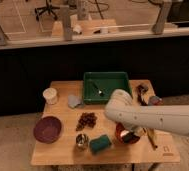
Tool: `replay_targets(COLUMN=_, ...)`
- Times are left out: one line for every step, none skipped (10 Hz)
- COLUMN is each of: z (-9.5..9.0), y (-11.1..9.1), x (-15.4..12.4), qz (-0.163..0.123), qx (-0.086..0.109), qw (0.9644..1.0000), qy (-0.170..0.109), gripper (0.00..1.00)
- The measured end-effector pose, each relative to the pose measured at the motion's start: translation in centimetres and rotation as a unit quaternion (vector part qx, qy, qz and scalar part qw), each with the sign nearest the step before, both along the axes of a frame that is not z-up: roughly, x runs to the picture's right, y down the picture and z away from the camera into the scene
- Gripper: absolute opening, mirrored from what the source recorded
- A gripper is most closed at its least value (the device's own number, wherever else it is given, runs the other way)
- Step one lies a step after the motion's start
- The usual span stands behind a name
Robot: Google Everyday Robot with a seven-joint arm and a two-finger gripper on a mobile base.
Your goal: Wipe red bowl with eraser
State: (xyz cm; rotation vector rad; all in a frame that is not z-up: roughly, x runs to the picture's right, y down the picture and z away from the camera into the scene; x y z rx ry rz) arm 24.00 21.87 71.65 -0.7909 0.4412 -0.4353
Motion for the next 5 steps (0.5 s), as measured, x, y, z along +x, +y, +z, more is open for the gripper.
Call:
replay_targets(z=-0.3, y=0.0, x=0.9, qz=0.001, qx=0.003, qw=0.9999, qy=0.01, gripper=0.15)
replay_targets(z=-0.4, y=-0.4, x=1.2, qz=-0.001, qx=0.007, qw=0.9999, qy=0.016, gripper=0.15)
replay_targets(z=-0.2, y=-1.0, x=1.3, qz=-0.007, qx=0.013, qw=0.9996, qy=0.023, gripper=0.15)
replay_targets(z=0.0, y=-1.6, x=1.4, qz=-0.012, qx=0.018, qw=0.9993, qy=0.029, gripper=0.15)
replay_targets(z=0.7, y=-2.5, x=1.7, qz=-0.012, qx=0.023, qw=0.999, qy=0.036, gripper=0.15)
